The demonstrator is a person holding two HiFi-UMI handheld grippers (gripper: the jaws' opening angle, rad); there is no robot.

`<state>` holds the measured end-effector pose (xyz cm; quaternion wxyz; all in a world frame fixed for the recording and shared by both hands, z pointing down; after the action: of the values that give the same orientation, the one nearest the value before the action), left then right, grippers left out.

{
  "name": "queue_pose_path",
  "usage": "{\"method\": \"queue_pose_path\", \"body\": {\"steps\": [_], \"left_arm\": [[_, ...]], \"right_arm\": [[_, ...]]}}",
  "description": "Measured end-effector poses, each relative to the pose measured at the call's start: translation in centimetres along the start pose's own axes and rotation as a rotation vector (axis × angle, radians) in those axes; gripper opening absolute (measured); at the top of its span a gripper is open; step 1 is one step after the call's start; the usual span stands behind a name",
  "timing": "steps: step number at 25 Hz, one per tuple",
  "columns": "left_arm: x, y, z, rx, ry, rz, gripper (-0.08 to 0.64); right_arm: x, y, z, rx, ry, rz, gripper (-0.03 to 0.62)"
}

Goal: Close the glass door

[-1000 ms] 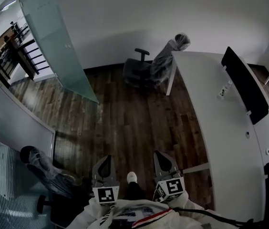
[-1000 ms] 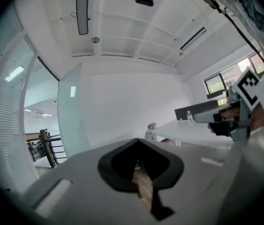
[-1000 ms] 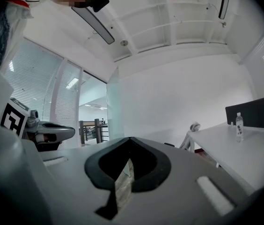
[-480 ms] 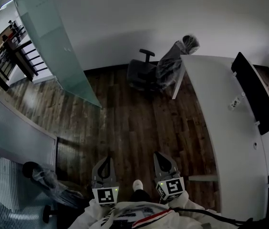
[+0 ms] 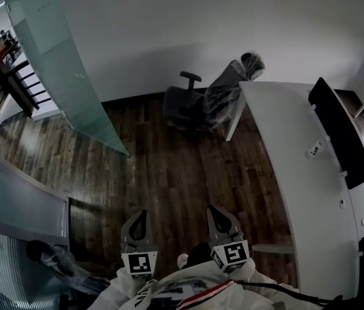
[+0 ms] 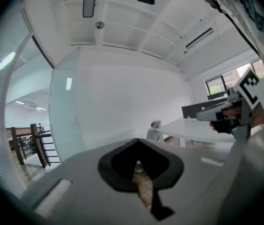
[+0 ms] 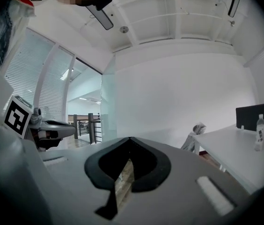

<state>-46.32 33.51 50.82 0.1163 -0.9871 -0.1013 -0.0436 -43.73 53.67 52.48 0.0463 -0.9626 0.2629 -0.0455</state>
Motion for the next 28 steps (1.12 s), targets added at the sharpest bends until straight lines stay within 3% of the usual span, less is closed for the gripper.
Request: {"method": "queue_pose_path", "body": {"steps": [5,10,15,19,28], "left_arm": [[4.0,0.3,-1.2,-0.012,0.025,-0.007,0.0],[10.1,1.6,-2.1,0.014,0.037,0.022,0.001],[17.2,3.1,-1.0,0.014,0.066,0.083,0.0],[22.7,3.0,1.0,0.019,0.074,0.092,0.0],[31.8,1.6,1.6,0.009,0.096,0.1,0.002]], "right_arm": [[2.8,-3.4,-0.1,-0.003,0.021,-0.036,0.003],[8.8,-6.3,-0.1,-0.039,0.004,0.001,0.003],[15.7,-10.6,1.2,-0.014,-0.002,0.046,0.003],[20.0,-14.1,2.7,-0.011,-0.007,0.068,0.003],[26.1,-21.2,3.3,0.004,0.006,0.09,0.003]]}}
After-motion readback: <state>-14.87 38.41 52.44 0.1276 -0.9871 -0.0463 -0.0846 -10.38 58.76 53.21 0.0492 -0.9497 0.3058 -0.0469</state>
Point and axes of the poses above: the fingertips, and each gripper's own axes: x forward along the fingers, y to its left, z out of its top, the point moved 2 cm from there along -x, backward along the fingers, and after that the axes turned 1 degree about x, right-handed, at the moved point
